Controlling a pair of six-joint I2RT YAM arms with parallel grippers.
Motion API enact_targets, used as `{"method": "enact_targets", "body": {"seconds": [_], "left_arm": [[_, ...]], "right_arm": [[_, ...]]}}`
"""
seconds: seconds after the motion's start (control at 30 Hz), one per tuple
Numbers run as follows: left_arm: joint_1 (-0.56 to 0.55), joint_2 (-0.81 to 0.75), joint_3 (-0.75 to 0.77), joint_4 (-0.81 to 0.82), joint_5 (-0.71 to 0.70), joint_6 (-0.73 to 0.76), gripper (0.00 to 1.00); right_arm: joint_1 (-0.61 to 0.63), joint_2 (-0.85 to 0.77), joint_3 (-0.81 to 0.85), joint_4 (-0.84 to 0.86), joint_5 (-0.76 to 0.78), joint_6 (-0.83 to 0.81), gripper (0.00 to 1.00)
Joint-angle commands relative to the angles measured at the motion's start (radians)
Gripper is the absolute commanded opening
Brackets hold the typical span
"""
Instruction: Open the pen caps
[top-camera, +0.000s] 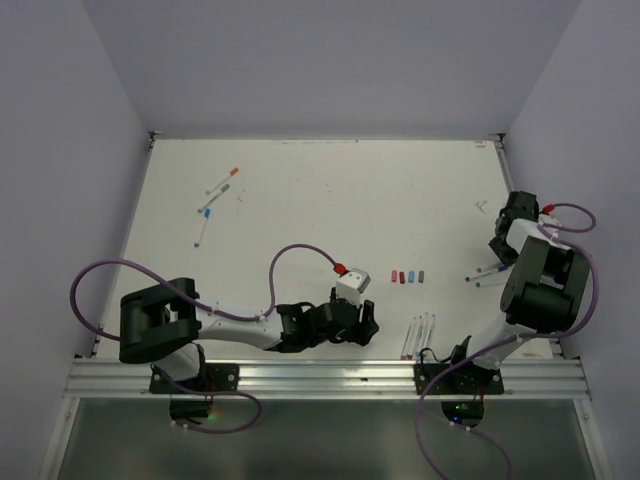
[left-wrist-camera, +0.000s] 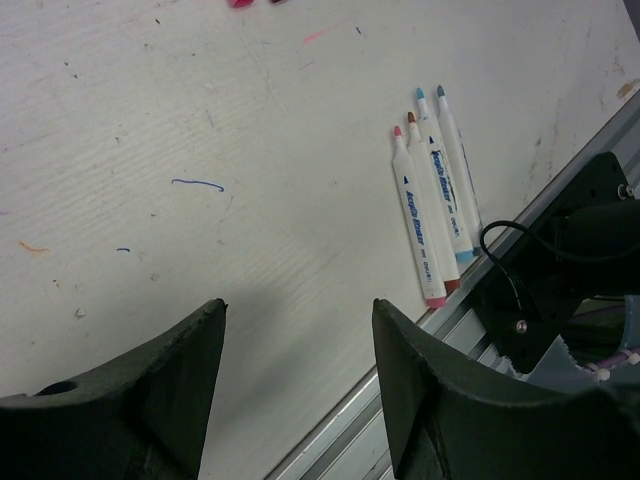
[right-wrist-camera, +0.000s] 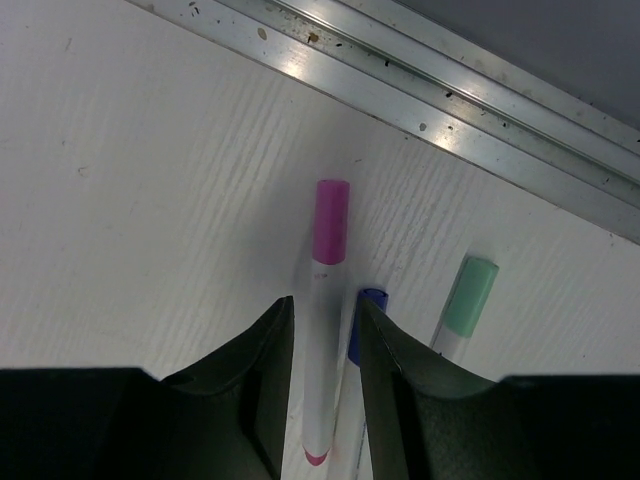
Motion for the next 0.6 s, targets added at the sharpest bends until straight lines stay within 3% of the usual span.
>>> {"method": "enact_targets", "body": {"seconds": [0.0,0.37,0.43,0.47,0.57], "left_arm": [[0.012,-0.012,-0.019,0.055,0.011,0.022,0.63],[0.032,-0.001,-0.027,0.074,0.043,0.020,0.63],[0.034,0.002,-0.027,0.075,0.044,0.019,0.63],[0.035,0.002,-0.028,0.075,0.046,0.018,0.63],[0.035,-0.007,-0.040,0.083,0.044,0.012,0.63]], "right_arm": [[-0.009,0.034,0.019,0.038,0.030,0.004,0.35],[-0.007,0.071,0.027,0.034,0.020,0.002,0.33],[-0.009,0.072,0.028,0.028,0.012,0.002,0.28],[-0.009,0.077,0.031,0.028,0.009,-0.001,0.20],[-0.009,0.078,0.030,0.031,0.000,-0.007,0.10]]}}
